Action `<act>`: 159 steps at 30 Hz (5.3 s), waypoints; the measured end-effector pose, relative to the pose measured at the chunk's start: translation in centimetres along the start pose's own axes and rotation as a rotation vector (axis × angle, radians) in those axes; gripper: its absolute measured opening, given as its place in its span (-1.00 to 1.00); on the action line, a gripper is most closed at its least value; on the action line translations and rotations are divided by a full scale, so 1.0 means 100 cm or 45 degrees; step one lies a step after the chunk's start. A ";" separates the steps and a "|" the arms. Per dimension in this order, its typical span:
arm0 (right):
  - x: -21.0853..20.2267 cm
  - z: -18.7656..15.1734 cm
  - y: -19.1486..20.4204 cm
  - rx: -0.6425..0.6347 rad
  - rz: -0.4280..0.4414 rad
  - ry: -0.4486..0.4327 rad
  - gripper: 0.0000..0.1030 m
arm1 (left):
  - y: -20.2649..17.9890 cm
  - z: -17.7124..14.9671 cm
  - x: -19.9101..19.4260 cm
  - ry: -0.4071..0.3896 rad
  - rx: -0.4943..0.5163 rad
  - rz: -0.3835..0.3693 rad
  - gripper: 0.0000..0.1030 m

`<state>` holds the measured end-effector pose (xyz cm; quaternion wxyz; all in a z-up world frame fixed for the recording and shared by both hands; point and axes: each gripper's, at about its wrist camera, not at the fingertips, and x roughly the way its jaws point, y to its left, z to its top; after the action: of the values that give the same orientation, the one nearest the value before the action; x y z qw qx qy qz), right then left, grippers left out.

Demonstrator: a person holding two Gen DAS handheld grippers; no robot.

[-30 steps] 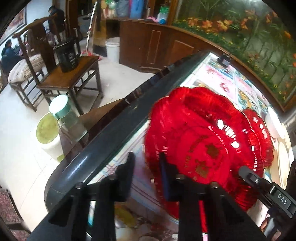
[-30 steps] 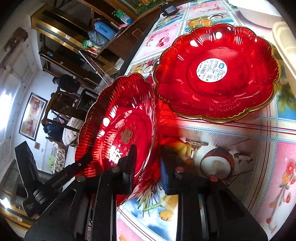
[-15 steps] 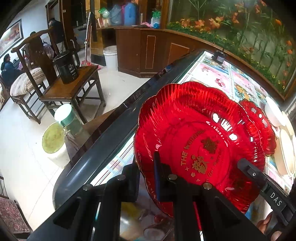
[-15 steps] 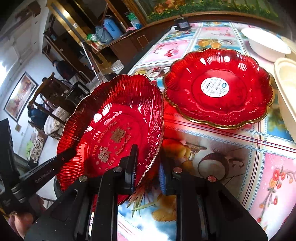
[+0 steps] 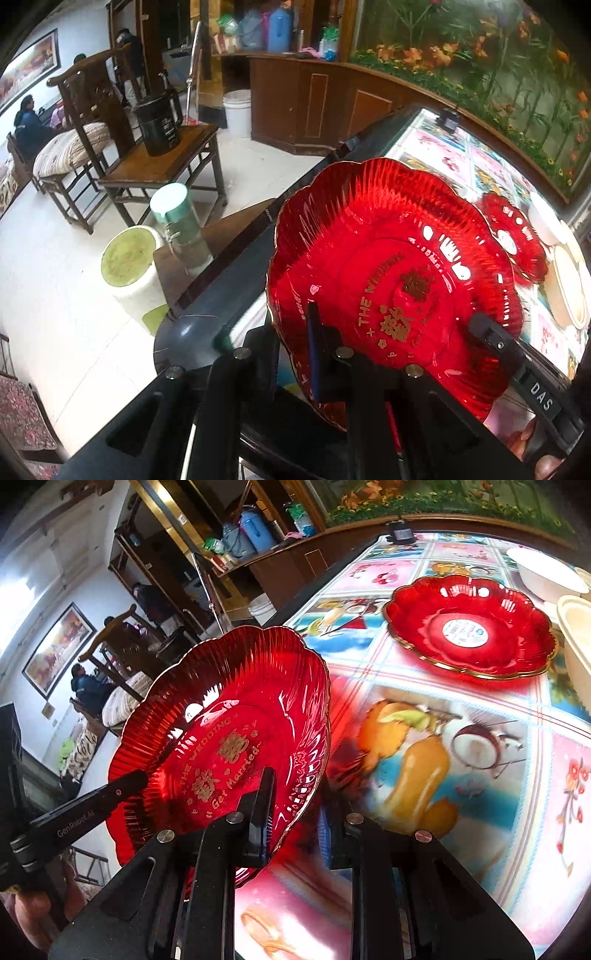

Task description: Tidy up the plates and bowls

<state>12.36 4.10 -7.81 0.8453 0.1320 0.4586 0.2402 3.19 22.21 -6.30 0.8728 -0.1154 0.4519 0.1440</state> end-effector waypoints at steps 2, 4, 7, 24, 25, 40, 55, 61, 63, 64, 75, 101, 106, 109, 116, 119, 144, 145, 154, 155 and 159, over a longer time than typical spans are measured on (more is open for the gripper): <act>0.006 0.000 0.003 -0.002 -0.017 0.015 -0.61 | 0.002 0.002 0.008 0.013 -0.006 0.010 -0.72; 0.009 0.004 0.003 0.016 -0.011 0.020 -0.56 | 0.001 0.001 0.014 0.027 0.007 0.028 -0.68; 0.008 0.005 -0.002 0.058 0.027 0.032 -0.48 | 0.002 -0.004 0.015 0.060 0.014 -0.011 -0.52; -0.078 -0.011 -0.042 0.024 0.065 -0.215 -0.07 | 0.019 -0.047 -0.046 -0.164 0.071 0.106 0.55; -0.082 -0.011 -0.046 0.035 0.069 -0.224 -0.04 | 0.017 -0.048 -0.047 -0.165 0.080 0.101 0.55; -0.103 -0.002 -0.104 0.243 0.084 -0.252 -0.01 | 0.018 -0.056 -0.073 -0.076 0.132 0.093 0.55; -0.072 0.028 -0.153 0.571 0.290 -0.137 -0.01 | -0.103 0.026 -0.070 -0.081 0.045 -0.236 0.56; -0.073 0.030 -0.168 0.671 0.305 -0.160 -0.01 | -0.145 0.050 -0.020 0.071 -0.020 -0.272 0.56; -0.073 0.028 -0.171 0.691 0.311 -0.161 -0.01 | -0.153 0.056 -0.007 0.105 -0.037 -0.293 0.56; -0.071 0.029 -0.172 0.693 0.312 -0.158 -0.01 | -0.158 0.061 0.002 0.131 -0.049 -0.298 0.56; -0.065 0.029 -0.186 0.789 0.319 -0.142 0.03 | -0.181 0.065 0.044 0.256 -0.155 -0.338 0.56; -0.065 0.032 -0.191 0.842 0.185 -0.236 0.03 | -0.188 0.071 0.062 0.277 -0.224 -0.531 0.53; -0.063 0.033 -0.188 0.796 0.145 -0.221 -0.02 | -0.196 0.076 0.052 0.262 -0.157 -0.575 0.53; -0.064 0.032 -0.190 0.789 0.144 -0.216 -0.03 | -0.200 0.077 0.049 0.241 -0.142 -0.574 0.54; -0.064 0.032 -0.187 0.761 0.134 -0.209 -0.03 | -0.198 0.072 0.064 0.261 -0.211 -0.526 0.52; -0.064 0.032 -0.187 0.770 0.141 -0.214 -0.04 | -0.197 0.071 0.067 0.257 -0.233 -0.508 0.42; -0.052 0.033 -0.189 0.789 0.157 -0.160 -0.69 | -0.186 0.058 0.074 0.260 -0.190 -0.347 -0.84; -0.051 0.033 -0.188 0.789 0.163 -0.158 -0.69 | -0.185 0.059 0.071 0.255 -0.188 -0.350 -0.84; -0.051 0.037 -0.185 0.769 0.193 -0.171 -0.69 | -0.179 0.059 0.060 0.239 -0.192 -0.381 -0.84; -0.052 0.039 -0.183 0.751 0.193 -0.182 -0.69 | -0.178 0.059 0.058 0.236 -0.193 -0.385 -0.84; -0.059 0.041 -0.174 0.694 0.201 -0.222 -0.69 | -0.173 0.059 0.049 0.208 -0.194 -0.408 -0.84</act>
<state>18.04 -13.83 -9.15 0.7936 0.4094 0.4203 0.1610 16.54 8.76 -5.74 0.8336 -0.2628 0.4850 0.0273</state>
